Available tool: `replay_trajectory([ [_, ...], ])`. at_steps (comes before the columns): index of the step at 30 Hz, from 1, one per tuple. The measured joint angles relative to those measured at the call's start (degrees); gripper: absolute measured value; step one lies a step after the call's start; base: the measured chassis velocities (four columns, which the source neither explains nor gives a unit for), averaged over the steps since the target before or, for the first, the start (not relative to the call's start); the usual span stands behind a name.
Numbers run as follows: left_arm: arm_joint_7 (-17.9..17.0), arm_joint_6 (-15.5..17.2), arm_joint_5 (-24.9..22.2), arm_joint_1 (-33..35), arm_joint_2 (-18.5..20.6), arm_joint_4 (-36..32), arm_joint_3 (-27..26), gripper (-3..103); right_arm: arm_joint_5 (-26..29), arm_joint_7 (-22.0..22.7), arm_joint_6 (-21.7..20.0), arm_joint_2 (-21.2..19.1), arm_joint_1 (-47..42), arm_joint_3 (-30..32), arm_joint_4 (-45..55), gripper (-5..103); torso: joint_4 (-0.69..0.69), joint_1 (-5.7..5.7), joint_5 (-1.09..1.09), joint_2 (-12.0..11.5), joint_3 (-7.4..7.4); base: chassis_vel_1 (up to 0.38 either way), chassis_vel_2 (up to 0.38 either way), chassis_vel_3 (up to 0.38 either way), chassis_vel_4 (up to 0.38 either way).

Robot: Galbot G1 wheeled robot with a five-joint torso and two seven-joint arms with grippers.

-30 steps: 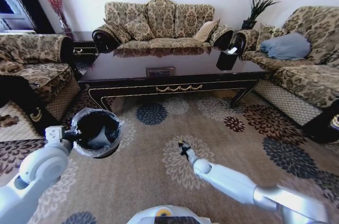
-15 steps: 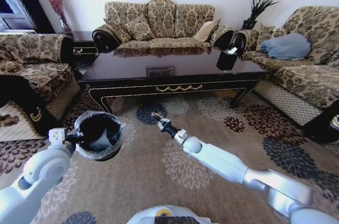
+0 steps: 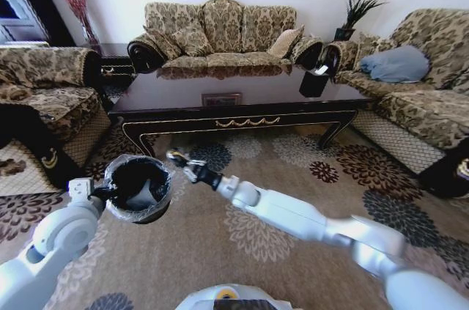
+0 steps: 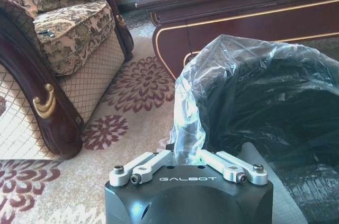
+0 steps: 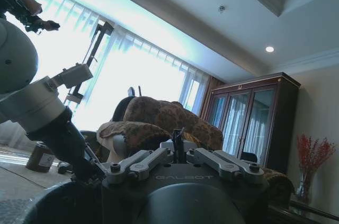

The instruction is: Move to the front of the table and pick up the trash from the floor, then place it into the trash bin.

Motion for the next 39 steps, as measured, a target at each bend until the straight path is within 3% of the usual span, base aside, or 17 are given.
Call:
replay_trajectory([
  [6,0.34,-0.08,-0.29,-0.62,0.48,0.37,0.0,2,-0.02,-0.31,-0.6,3.91,1.85,-3.91,-2.2,6,-0.02,0.0,0.01,0.01,0.0,0.0,0.0,0.0,0.0],
  [14,0.53,-0.15,-0.36,-1.09,0.5,0.59,0.11,2,-0.05,-3.96,-1.42,4.08,1.97,-5.92,-5.51,3,-0.02,0.0,0.01,0.01,0.0,0.0,0.0,0.0,0.0],
  [16,0.59,-0.17,-0.36,-1.25,0.52,0.69,0.2,2,0.03,-4.19,-1.89,3.8,1.87,-5.95,-5.84,6,-0.02,0.0,0.01,0.01,0.0,0.0,0.0,0.0,0.0],
  [21,0.66,-0.19,-0.37,-1.41,0.59,0.81,0.31,2,0.32,-4.22,-2.34,3.43,1.83,-5.43,-6.09,28,-0.02,0.0,0.02,0.01,0.0,0.0,0.0,0.0,0.0],
  [23,0.67,-0.19,-0.37,-1.4,0.59,0.82,0.31,2,0.34,-4.22,-2.38,3.33,1.8,-5.31,-6.09,28,-0.02,0.0,0.02,0.02,0.0,0.0,0.0,0.0,0.0],
  [31,0.51,-0.17,-0.61,-1.03,-1.01,1.09,0.09,2,0.44,-2.61,-2.45,2.18,0.31,-1.41,-5.56,66,-0.02,0.0,0.03,0.01,0.0,0.0,0.0,0.0,0.0],
  [33,0.29,-0.14,-0.95,-0.96,-2.16,1.12,-0.11,2,0.56,-1.49,-2.63,1.87,-0.18,-0.26,-5.47,66,-0.01,0.0,0.04,0.01,0.0,0.0,0.0,0.0,0.0],
  [34,0.18,-0.14,-1.11,-0.92,-3.14,1.16,-0.24,2,0.73,-0.62,-2.93,1.59,-0.56,0.7,-5.43,72,-0.01,0.0,0.05,0.02,0.0,0.0,0.0,0.0,0.0],
  [37,0.05,-1.27,-0.61,0.17,-10.84,1.8,-0.37,2,1.34,4.38,-5.12,-0.34,-2.59,5.63,-5.53,88,-0.02,0.0,0.04,0.01,0.0,0.0,0.0,0.0,0.0],
  [38,0.05,-1.27,-0.61,0.17,-10.84,1.8,-0.37,2,1.34,4.38,-5.12,-0.34,-2.59,5.63,-5.53,88,-0.02,0.0,0.04,0.01,0.0,0.0,0.0,0.0,0.0],
  [39,0.29,-2.1,0.98,1.17,-14.47,2.31,-0.11,2,1.75,6.65,-6.69,-1.37,-3.6,7.78,-5.56,93,-0.02,0.0,0.04,0.01,0.0,0.0,0.0,0.0,0.0],
])
